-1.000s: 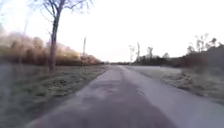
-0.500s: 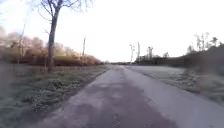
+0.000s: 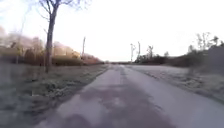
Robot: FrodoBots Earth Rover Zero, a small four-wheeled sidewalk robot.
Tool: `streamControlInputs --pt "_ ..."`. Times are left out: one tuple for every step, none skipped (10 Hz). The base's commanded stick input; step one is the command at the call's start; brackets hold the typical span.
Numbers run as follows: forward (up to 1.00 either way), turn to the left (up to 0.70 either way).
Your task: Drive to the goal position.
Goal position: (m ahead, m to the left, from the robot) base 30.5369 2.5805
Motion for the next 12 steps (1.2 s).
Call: streamControlInputs --pt "0.85 -0.34" --pt "0.85 -0.34" --pt "0.85 -0.34" --pt "0.85 -0.27" --pt "0.85 -0.03" --pt "0.85 0.00" --pt "0.85 0.00" --pt "0.85 0.00" --pt "0.85 0.00" --pt "0.85 0.00" --pt "0.85 0.00" --pt "0.85 0.00"
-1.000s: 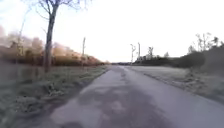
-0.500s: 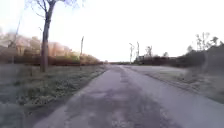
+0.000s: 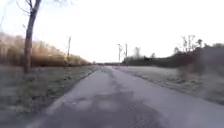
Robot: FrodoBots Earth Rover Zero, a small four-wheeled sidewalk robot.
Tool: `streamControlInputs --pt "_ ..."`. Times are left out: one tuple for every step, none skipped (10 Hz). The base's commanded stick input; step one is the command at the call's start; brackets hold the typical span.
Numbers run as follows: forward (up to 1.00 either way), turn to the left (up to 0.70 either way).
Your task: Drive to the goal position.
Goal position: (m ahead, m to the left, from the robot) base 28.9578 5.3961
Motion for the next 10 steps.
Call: streamControlInputs --pt "0.85 0.00" --pt "0.85 0.00" --pt "0.85 0.00" --pt "0.85 0.00" --pt "0.85 0.00" --pt "0.85 0.00" --pt "0.85 0.00" --pt "0.85 0.00" --pt "0.85 0.00" --pt "0.85 0.00"
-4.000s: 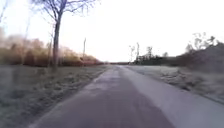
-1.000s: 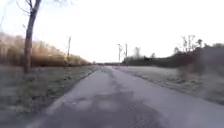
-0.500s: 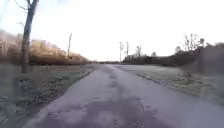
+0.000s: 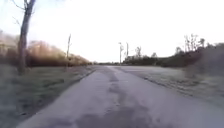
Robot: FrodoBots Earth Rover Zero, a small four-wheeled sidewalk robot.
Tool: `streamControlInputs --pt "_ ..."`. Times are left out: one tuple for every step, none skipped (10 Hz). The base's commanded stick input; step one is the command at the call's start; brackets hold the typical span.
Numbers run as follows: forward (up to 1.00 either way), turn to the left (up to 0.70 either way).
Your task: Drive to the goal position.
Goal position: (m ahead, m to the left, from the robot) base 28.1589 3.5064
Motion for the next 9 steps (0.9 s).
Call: streamControlInputs --pt "0.85 0.00" --pt "0.85 0.00" --pt "0.85 0.00" --pt "0.85 0.00" --pt "0.85 0.00" --pt "0.85 0.00" --pt "0.85 0.00" --pt "0.85 0.00" --pt "0.85 0.00"
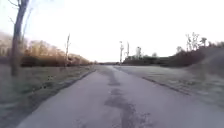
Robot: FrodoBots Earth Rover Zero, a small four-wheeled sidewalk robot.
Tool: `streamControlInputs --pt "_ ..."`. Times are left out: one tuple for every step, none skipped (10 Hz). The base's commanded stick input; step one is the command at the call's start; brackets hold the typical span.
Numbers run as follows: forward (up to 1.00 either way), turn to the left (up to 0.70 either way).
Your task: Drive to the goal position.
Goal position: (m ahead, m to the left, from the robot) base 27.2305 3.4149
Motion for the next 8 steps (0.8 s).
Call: streamControlInputs --pt "0.85 0.00" --pt "0.85 0.00" --pt "0.85 0.00" --pt "0.85 0.00" --pt "0.85 0.00" --pt "0.85 0.00" --pt "0.85 0.00" --pt "0.85 0.00"
